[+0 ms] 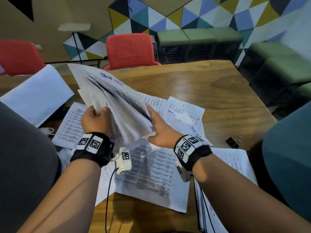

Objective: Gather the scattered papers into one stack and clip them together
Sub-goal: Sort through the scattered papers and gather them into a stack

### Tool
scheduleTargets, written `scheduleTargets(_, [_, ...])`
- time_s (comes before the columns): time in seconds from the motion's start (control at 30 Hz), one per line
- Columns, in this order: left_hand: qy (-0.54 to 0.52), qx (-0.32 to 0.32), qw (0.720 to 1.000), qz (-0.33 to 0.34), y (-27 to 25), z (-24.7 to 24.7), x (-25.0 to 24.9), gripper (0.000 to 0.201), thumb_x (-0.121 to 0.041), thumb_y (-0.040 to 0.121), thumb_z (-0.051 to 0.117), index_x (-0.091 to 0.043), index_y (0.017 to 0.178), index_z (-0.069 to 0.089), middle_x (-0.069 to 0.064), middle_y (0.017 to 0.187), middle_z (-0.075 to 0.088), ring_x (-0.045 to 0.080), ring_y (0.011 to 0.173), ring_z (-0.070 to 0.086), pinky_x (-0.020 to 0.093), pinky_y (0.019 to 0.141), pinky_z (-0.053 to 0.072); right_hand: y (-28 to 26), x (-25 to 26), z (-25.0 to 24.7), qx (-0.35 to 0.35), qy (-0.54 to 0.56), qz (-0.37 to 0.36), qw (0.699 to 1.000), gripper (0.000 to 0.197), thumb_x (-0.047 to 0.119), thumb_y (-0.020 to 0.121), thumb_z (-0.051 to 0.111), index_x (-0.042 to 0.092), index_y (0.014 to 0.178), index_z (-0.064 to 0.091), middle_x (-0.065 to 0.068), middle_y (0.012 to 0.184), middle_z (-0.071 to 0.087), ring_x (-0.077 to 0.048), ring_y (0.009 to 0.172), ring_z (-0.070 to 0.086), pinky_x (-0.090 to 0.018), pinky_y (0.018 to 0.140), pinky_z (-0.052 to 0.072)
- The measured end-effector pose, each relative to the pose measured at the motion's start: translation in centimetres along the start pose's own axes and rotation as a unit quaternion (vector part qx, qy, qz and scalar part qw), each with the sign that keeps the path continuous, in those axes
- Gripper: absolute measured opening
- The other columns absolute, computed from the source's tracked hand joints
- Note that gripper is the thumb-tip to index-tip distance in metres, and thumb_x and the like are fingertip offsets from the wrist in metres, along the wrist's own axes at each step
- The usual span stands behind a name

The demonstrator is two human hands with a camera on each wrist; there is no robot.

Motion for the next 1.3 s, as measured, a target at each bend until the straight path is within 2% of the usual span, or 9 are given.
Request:
scheduleTargets(0.1, [-0.055,0.002,0.998,0.006,-0.3,-0.5,0.0,0.021,-0.021,0.089,0.059,0.0,0.092,0.059,0.012,0.071,0.059,0.022,0.067,0.055,0.03,0.065,0.048,-0.2,0.4,-0.1,-0.022,0.044,-0.03,0.998,0.091,-0.007,0.08,0.06,0.03,0.149,0.012,0.007,0.135,0.043,0.003,0.109,0.053,-0.018,0.083,0.05])
scheduleTargets(0.17, [-0.117,0.023,0.993,0.013,-0.4,-0.4,-0.1,0.016,-0.014,0.089,0.06,-0.009,0.105,0.059,-0.001,0.076,0.062,0.013,0.07,0.06,0.025,0.065,0.05,-0.1,0.5,-1.3,-0.135,0.116,-0.002,0.984,0.053,-0.003,0.086,0.056,0.029,0.127,0.043,0.001,0.106,0.06,0.002,0.073,0.058,-0.018,0.062,0.051])
scheduleTargets(0.3, [-0.236,0.01,0.967,0.098,-1.5,-1.8,-2.4,0.046,0.008,0.086,0.055,-0.023,0.112,0.034,-0.001,0.099,0.051,-0.011,0.076,0.056,0.007,0.072,0.045,-0.2,1.2,-4.1,-0.302,0.205,0.06,0.929,0.016,0.016,0.091,0.059,0.031,0.092,0.055,0.001,0.095,0.066,-0.015,0.088,0.063,-0.037,0.084,0.054])
scheduleTargets(0.43, [-0.3,0.06,0.948,0.093,-2.3,-1.5,-2.4,0.071,0.017,0.084,0.051,-0.022,0.133,0.017,0.003,0.115,0.057,0.003,0.103,0.061,0.022,0.091,0.051,-0.6,2.0,-4.8,-0.286,0.215,0.033,0.933,0.026,0.013,0.089,0.061,0.033,0.104,0.053,0.002,0.103,0.066,-0.012,0.094,0.063,-0.03,0.084,0.051])
scheduleTargets(0.57, [-0.277,0.109,0.954,0.034,-3.3,-0.1,0.4,0.077,0.02,0.08,0.056,-0.029,0.129,0.024,0.0,0.119,0.053,0.008,0.109,0.057,0.039,0.103,0.046,-1.8,0.6,-4.2,-0.264,0.262,0.011,0.928,0.045,-0.004,0.088,0.057,0.019,0.121,0.037,0.011,0.099,0.057,0.025,0.079,0.052,0.003,0.067,0.04])
scheduleTargets(0.97, [-0.221,0.158,0.962,-0.037,-5.5,1.7,4.3,0.051,0.006,0.087,0.059,-0.025,0.12,0.036,-0.003,0.115,0.058,0.026,0.115,0.055,0.05,0.103,0.044,-1.5,-3.5,-1.8,-0.237,0.18,0.114,0.948,0.037,0.003,0.093,0.046,0.025,0.122,0.04,-0.006,0.11,0.061,-0.023,0.096,0.061,-0.017,0.063,0.046])
scheduleTargets(1.1, [-0.211,0.145,0.966,0.01,-5.3,1.9,2.5,0.037,0.0,0.094,0.051,-0.025,0.117,0.037,-0.004,0.114,0.058,0.017,0.108,0.057,0.044,0.1,0.047,-1.4,-3.4,-2.2,-0.286,0.172,0.102,0.937,0.027,0.01,0.095,0.045,0.027,0.116,0.049,-0.002,0.115,0.063,-0.017,0.106,0.059,-0.032,0.088,0.05])
scheduleTargets(1.2, [-0.235,0.155,0.959,0.014,-5.3,2.0,1.4,0.04,-0.001,0.094,0.052,-0.025,0.121,0.036,-0.007,0.114,0.058,0.004,0.103,0.056,0.029,0.09,0.049,-1.6,-2.7,-3.5,-0.319,0.175,0.071,0.929,0.031,0.008,0.095,0.046,0.036,0.107,0.044,0.003,0.105,0.063,-0.005,0.092,0.059,-0.02,0.077,0.047])
scheduleTargets(1.3, [-0.21,0.19,0.959,-0.018,-6.1,2.8,2.1,0.041,0.0,0.093,0.053,-0.023,0.124,0.037,0.0,0.12,0.058,0.018,0.111,0.056,0.039,0.095,0.049,-2.2,-3.2,-3.0,-0.267,0.131,0.103,0.949,0.036,0.004,0.095,0.044,0.027,0.122,0.041,0.012,0.101,0.052,0.003,0.088,0.052,-0.012,0.074,0.04])
Point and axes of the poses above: each hand's wrist, its own y-axis towards the middle knuckle, its own z-axis out of the palm, x = y × z, the point moved 5 cm from there along y, towards the middle knuckle
